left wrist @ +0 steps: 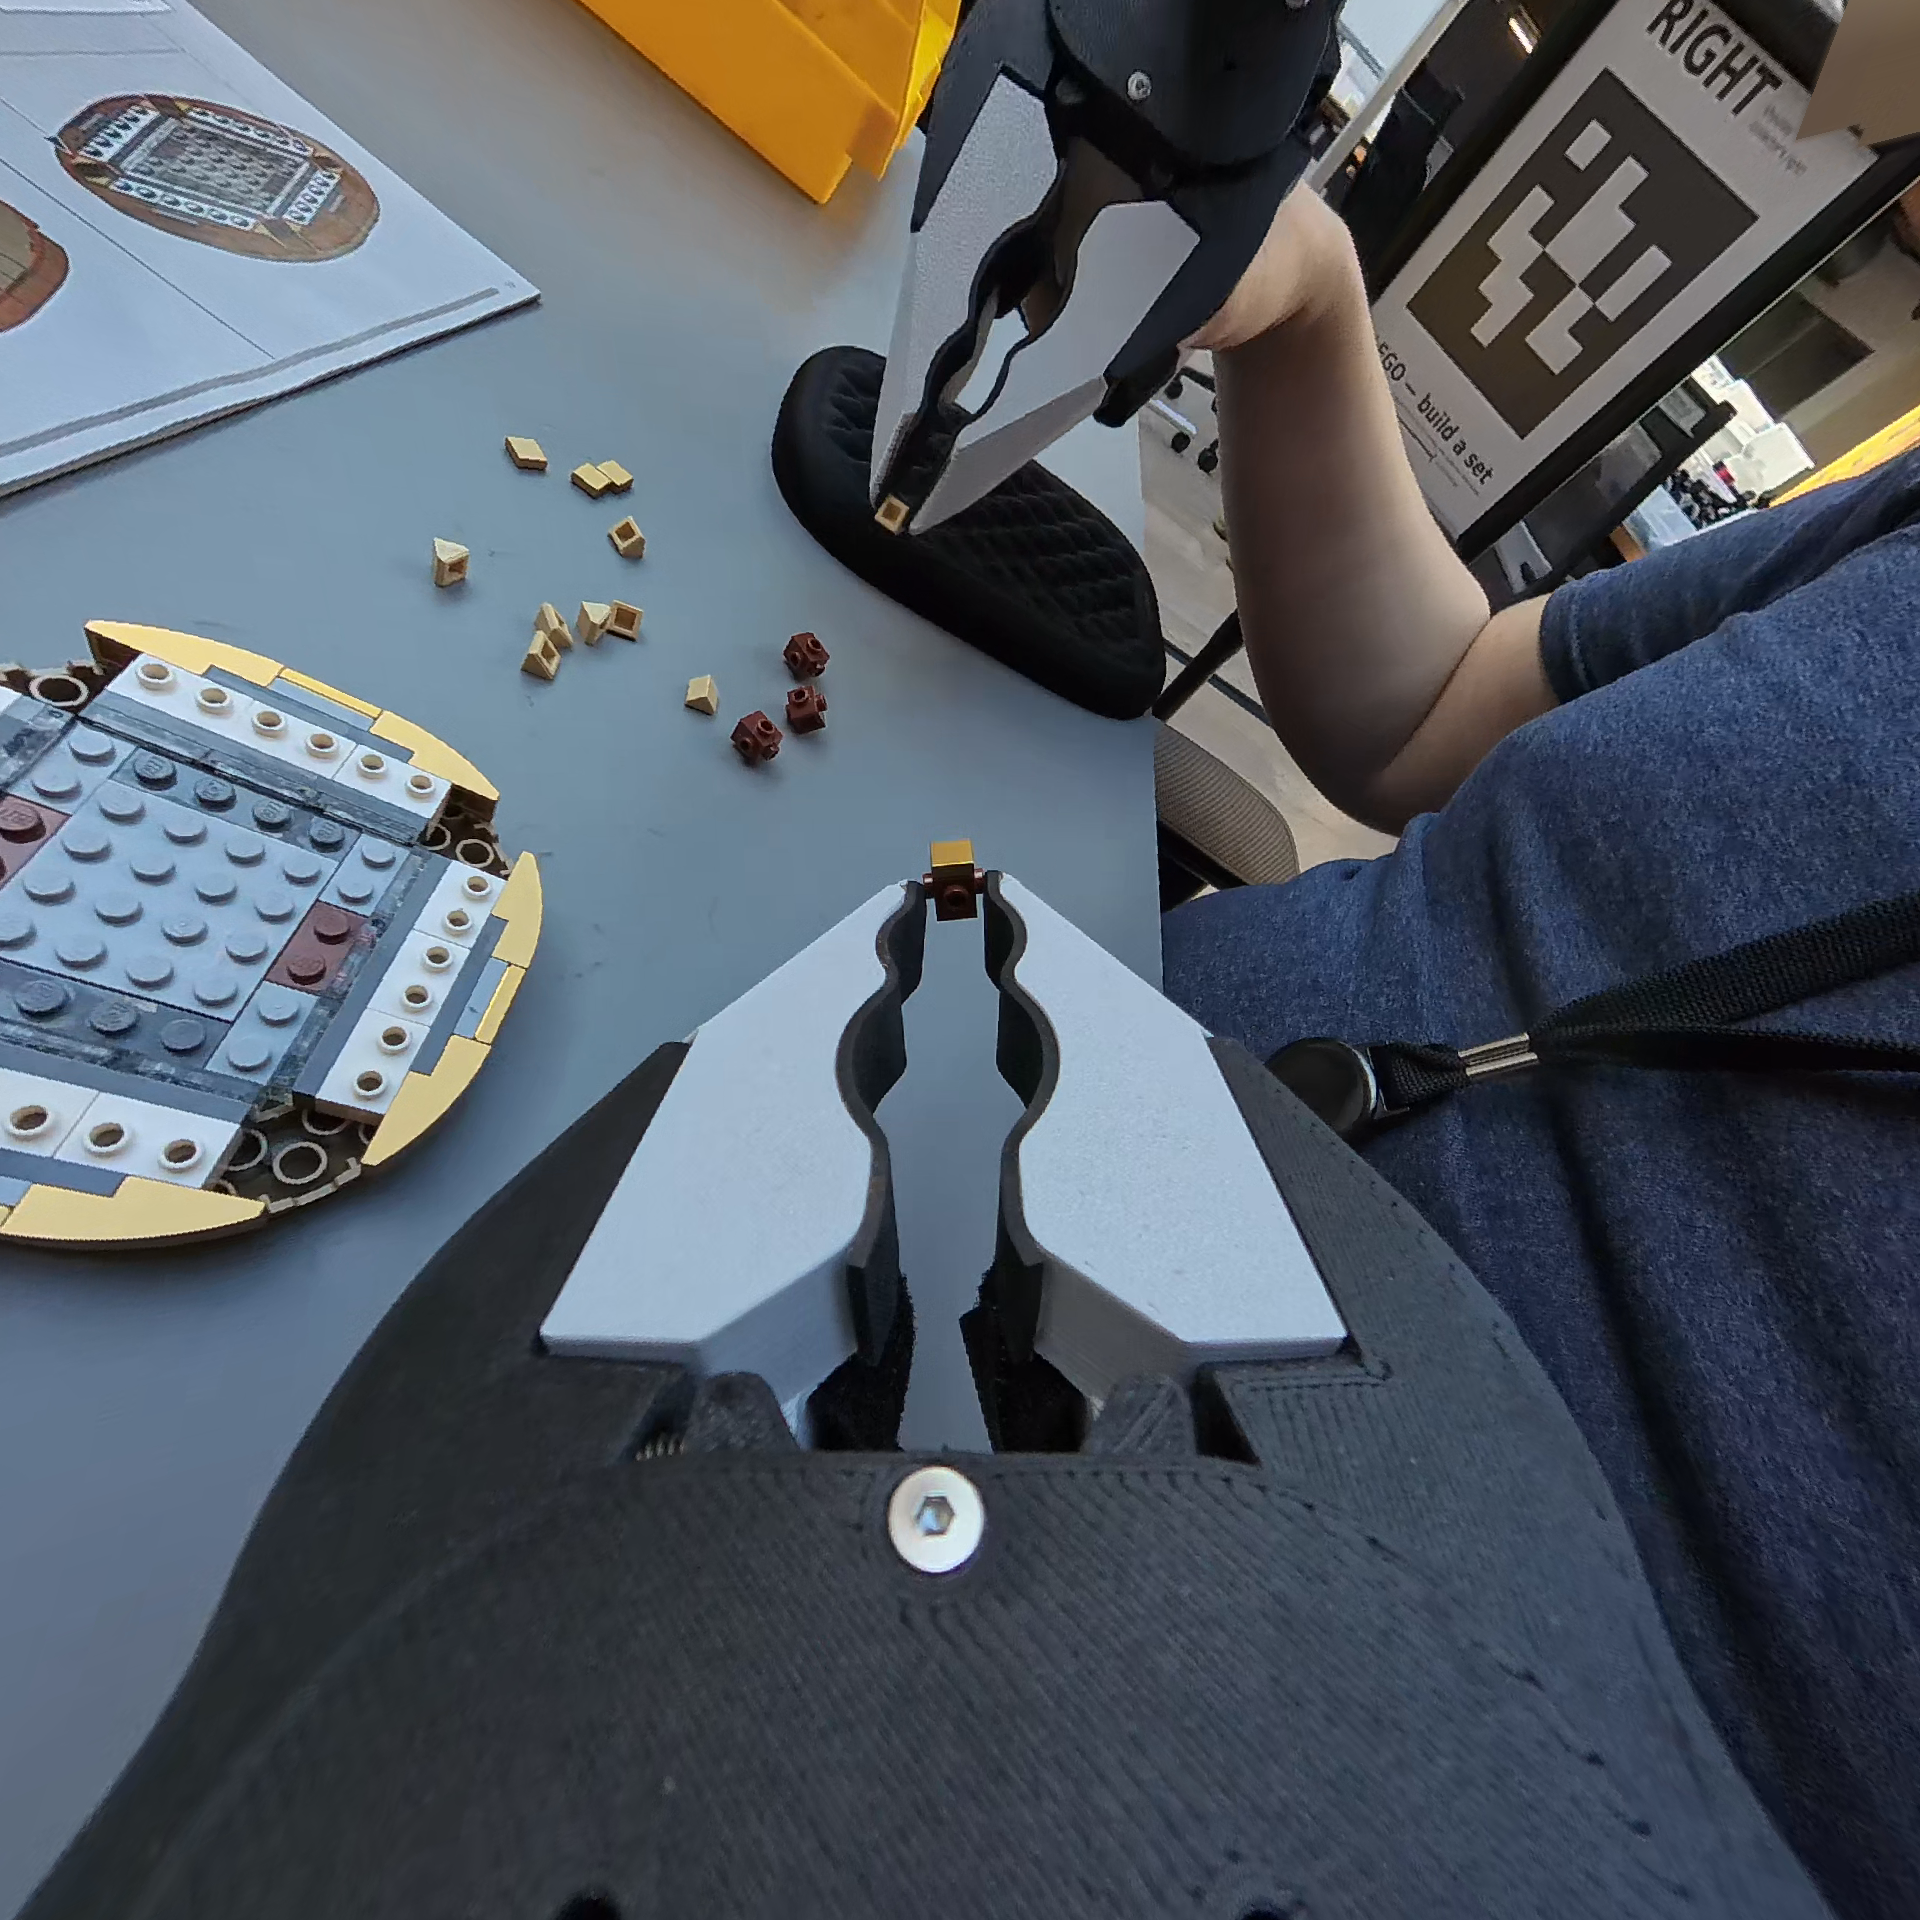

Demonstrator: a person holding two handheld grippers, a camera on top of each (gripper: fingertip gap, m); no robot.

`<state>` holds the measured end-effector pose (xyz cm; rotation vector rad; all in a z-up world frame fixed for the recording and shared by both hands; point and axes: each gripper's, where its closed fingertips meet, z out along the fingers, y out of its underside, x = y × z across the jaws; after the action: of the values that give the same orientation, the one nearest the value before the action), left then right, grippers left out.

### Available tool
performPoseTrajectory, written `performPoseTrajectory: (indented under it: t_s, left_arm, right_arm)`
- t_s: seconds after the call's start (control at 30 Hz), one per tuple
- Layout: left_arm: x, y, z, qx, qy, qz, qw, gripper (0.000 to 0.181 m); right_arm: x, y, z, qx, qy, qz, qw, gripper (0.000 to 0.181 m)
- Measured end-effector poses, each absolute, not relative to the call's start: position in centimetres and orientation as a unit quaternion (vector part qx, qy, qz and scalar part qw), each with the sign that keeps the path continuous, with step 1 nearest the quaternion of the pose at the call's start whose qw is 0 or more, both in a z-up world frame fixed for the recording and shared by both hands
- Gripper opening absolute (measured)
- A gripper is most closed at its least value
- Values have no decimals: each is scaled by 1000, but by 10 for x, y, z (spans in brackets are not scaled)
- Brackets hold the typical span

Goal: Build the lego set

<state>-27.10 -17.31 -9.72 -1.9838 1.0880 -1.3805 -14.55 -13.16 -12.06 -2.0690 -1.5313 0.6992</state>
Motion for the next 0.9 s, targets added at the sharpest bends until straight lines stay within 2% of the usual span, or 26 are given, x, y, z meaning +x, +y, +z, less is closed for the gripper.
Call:
performPoseTrajectory:
  t_s: [0.2,0.37,0.77,0.9]
  left_arm:
    - [-260,-173,-86,-713,396,-519,254,9]
    - [-249,-175,-85,-708,409,-519,248,9]
    - [-214,-162,-72,-711,356,-574,193,9]
    - [-206,-159,-60,-709,368,-571,188,9]
  right_arm:
    - [-162,-138,-98,-714,-584,296,248,8]
    - [-166,-144,-111,-721,-582,319,199,8]
    - [-197,-162,-78,-665,-543,482,175,7]
    - [-198,-163,-76,-665,-545,485,161,7]
